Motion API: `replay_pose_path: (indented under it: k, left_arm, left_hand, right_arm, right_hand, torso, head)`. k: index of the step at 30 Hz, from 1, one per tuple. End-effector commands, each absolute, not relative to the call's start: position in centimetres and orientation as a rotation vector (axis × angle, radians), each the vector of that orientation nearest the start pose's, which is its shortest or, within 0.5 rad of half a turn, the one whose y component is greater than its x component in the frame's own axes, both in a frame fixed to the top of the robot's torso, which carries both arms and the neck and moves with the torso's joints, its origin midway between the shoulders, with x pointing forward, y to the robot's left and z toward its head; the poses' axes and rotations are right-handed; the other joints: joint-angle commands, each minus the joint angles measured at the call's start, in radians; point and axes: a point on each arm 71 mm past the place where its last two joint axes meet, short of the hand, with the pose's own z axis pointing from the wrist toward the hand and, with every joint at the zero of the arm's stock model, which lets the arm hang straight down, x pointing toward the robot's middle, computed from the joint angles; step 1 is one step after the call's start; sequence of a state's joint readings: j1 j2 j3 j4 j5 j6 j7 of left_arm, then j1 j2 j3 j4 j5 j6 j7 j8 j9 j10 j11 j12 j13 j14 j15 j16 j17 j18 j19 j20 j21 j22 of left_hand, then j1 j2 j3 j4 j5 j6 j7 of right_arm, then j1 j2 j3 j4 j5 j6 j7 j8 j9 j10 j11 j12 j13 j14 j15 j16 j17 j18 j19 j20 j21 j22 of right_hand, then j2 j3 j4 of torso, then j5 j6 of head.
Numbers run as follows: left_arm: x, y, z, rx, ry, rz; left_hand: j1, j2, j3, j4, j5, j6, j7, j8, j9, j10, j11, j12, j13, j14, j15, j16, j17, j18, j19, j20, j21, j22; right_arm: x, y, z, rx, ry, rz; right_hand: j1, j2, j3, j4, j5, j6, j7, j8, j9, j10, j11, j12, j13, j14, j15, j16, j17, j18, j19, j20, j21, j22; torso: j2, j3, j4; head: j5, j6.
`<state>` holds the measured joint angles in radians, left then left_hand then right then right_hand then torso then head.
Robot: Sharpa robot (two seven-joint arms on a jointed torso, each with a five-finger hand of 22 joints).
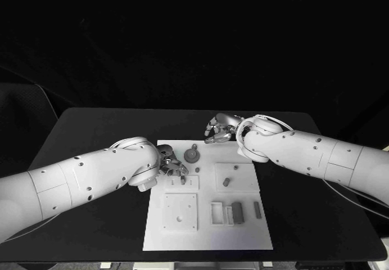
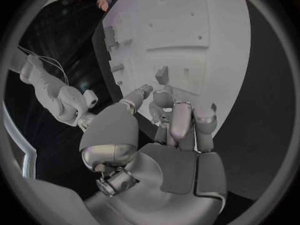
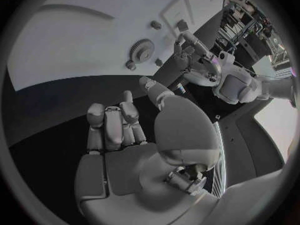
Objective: Assemble the parts on the task board
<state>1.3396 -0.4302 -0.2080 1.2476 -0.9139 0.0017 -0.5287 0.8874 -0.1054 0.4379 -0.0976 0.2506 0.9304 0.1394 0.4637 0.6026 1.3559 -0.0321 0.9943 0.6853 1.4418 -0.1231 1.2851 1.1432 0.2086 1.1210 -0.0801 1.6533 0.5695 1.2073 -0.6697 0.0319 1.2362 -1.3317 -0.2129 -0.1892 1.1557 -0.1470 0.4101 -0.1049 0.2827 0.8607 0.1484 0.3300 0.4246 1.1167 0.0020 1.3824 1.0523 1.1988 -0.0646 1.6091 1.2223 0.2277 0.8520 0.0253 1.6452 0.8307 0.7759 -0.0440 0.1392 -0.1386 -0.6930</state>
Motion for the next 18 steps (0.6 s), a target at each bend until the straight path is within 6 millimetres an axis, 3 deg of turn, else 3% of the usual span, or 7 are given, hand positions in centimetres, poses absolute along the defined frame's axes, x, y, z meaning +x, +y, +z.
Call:
replay_pose_path:
  k: [1,18]
  left_arm:
    - [51.50,8.44,-22.21,-0.107,2.335,-0.471]
    - [51.57,7.94,-22.47,-0.086,2.339,-0.449]
  left_hand:
    - [0.013,-0.002,0.000,-0.010,-0.006,-0.003,0.008,-0.011,-0.005,-0.014,0.000,0.002,-0.003,0.007,0.002,0.008,-0.002,0.050,0.007,0.002,0.078,0.001]
    - [-0.006,0.003,-0.011,0.007,-0.021,0.013,0.008,-0.023,-0.013,-0.021,0.005,-0.006,-0.013,0.006,0.003,0.018,-0.002,0.049,0.009,0.005,0.081,0.002]
  right_arm:
    - [54.66,-20.18,-18.42,0.060,1.770,0.538]
    - [54.65,-20.13,-18.42,0.060,1.772,0.539]
  right_hand:
    - [-0.003,0.007,0.003,0.001,0.004,0.008,0.015,0.003,0.000,0.001,-0.003,-0.001,-0.002,0.001,-0.006,0.003,-0.001,0.010,-0.007,0.000,-0.001,-0.001]
    - [-0.004,0.007,0.003,0.002,0.004,0.007,0.015,0.003,-0.001,0.001,-0.003,-0.001,-0.002,0.004,-0.006,0.005,0.002,0.010,-0.006,0.000,0.000,-0.002]
  torso:
    - [0.000,-0.0001,-0.0003]
    - [0.000,0.0001,-0.0006]
  head:
    - [0.000,-0.001]
    - [-0.003,-0.004]
